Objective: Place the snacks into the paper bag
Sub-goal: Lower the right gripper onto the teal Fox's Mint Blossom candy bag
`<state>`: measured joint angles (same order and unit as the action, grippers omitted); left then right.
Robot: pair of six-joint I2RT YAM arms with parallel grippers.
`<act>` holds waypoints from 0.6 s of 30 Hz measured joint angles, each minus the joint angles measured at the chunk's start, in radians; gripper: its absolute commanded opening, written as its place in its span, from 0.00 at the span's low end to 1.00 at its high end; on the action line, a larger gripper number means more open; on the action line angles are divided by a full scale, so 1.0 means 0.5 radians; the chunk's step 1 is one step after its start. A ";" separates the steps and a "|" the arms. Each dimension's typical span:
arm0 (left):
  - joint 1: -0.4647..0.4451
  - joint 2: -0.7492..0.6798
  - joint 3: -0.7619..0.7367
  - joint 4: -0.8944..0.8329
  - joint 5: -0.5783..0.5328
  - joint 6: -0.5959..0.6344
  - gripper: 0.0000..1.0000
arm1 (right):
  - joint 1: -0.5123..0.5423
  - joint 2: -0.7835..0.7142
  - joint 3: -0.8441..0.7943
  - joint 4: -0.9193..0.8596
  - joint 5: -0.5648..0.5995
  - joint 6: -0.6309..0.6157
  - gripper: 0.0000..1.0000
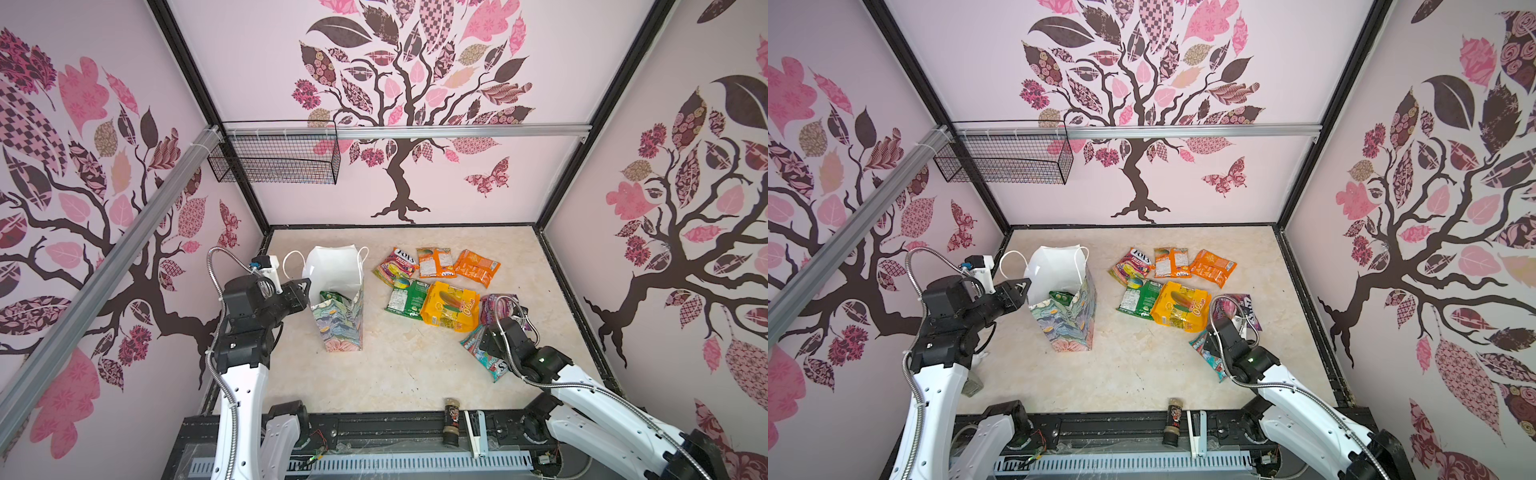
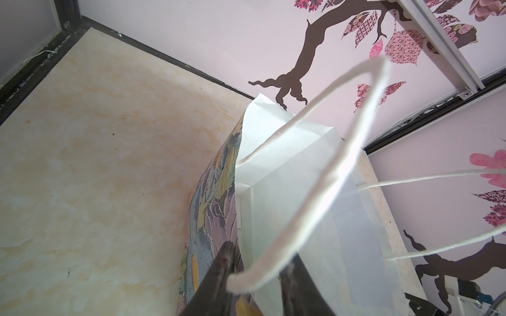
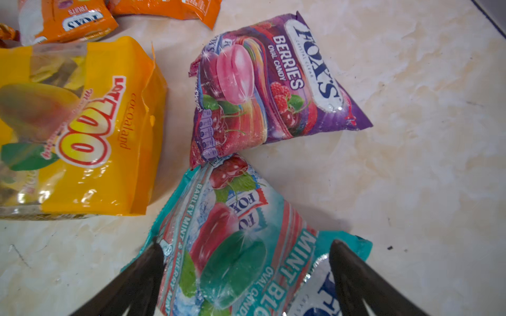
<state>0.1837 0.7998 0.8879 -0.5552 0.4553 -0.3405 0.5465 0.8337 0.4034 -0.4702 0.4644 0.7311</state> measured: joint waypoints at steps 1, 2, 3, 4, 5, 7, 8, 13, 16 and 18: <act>0.000 0.000 0.000 0.000 0.000 0.000 0.33 | -0.004 0.027 -0.002 0.009 -0.002 0.004 0.97; 0.000 0.001 0.000 0.000 0.000 0.000 0.33 | -0.008 0.058 -0.007 0.027 -0.010 0.007 0.97; 0.000 0.001 0.000 0.000 0.000 0.000 0.33 | -0.009 0.087 -0.013 0.053 -0.023 0.011 0.97; 0.000 0.001 0.000 0.000 0.000 0.000 0.34 | -0.010 0.108 -0.020 0.076 -0.034 0.014 0.97; 0.000 0.000 0.000 0.000 0.000 0.000 0.34 | -0.010 0.128 -0.037 0.116 -0.051 0.020 0.97; 0.000 0.001 0.000 0.000 0.000 0.000 0.34 | -0.010 0.167 -0.090 0.192 -0.094 0.031 0.96; 0.000 0.001 0.000 0.000 0.001 0.000 0.34 | -0.010 0.186 -0.121 0.220 -0.114 0.037 0.96; 0.000 0.001 0.000 0.000 0.002 0.000 0.34 | -0.014 0.221 -0.143 0.328 -0.199 0.039 0.91; 0.000 0.001 0.000 0.000 0.002 0.000 0.34 | -0.014 0.252 -0.138 0.406 -0.307 0.016 0.87; 0.000 0.001 0.000 0.000 0.002 0.000 0.34 | -0.020 0.280 -0.134 0.477 -0.409 0.008 0.85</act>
<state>0.1837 0.8001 0.8879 -0.5552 0.4564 -0.3405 0.5365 0.9737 0.3363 -0.2317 0.2600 0.7349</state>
